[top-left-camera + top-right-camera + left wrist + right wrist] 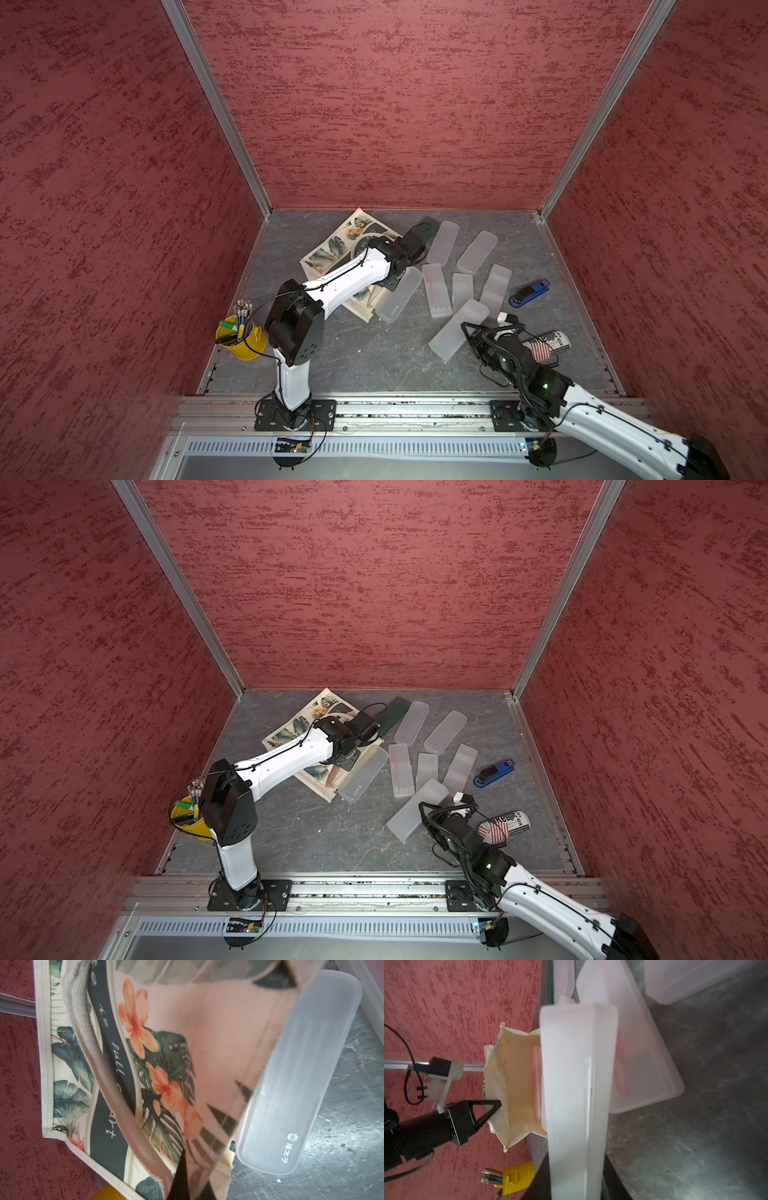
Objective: Take out the pencil case from the canvas bag
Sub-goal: Place the pencil case at the center of the board.
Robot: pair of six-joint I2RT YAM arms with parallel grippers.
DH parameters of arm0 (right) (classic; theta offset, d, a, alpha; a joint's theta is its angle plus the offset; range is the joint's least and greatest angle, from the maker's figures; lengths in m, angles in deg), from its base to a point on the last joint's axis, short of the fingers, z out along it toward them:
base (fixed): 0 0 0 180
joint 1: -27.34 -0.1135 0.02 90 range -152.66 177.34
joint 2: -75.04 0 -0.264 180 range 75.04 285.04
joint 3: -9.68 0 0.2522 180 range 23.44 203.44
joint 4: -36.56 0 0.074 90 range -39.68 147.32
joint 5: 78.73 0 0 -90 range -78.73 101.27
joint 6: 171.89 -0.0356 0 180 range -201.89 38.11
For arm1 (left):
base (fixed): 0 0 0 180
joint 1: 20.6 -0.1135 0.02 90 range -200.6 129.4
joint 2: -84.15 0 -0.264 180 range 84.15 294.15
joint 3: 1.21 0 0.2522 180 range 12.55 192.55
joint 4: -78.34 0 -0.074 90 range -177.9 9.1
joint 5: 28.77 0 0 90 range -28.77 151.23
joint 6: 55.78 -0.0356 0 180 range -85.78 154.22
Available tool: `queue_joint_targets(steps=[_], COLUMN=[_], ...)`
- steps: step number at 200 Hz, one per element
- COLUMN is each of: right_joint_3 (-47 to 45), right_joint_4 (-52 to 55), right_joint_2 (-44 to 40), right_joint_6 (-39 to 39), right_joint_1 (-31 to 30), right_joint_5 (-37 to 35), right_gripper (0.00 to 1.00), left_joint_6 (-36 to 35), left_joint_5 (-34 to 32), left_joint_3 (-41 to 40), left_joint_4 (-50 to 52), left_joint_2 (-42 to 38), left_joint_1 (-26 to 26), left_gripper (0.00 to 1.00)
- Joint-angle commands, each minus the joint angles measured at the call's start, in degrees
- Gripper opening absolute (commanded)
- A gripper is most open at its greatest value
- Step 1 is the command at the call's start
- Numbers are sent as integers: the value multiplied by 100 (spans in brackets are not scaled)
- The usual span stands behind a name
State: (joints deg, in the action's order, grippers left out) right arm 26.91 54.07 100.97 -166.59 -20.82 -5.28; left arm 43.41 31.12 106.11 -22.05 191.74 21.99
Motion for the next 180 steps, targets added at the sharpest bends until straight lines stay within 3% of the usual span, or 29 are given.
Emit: queue_joint_targets(steps=[1,43,107,154,180], right_joint_3=[-269,192,1084,764,597], right_joint_4=[621,1615,3162,3536,3701], right_joint_2=[-173,-176,-232,-579,-779], right_joint_6=[-1134,-1559,-1804,-2057,-2199], right_joint_1=[2,-52,-114,-118,-122], right_joint_5=[-120,-707,-1023,-760,-645], right_gripper=[18,17,14,27,44], left_joint_6=[48,40,39,39,39], left_joint_5=[36,57,32,47,49], left_joint_3=[98,172,209,199,208], left_joint_4=[105,180,192,198,229], left_joint_2=[87,117,122,126,129], left_joint_1=[65,100,118,121,136], left_gripper=[0,0,0,0,0])
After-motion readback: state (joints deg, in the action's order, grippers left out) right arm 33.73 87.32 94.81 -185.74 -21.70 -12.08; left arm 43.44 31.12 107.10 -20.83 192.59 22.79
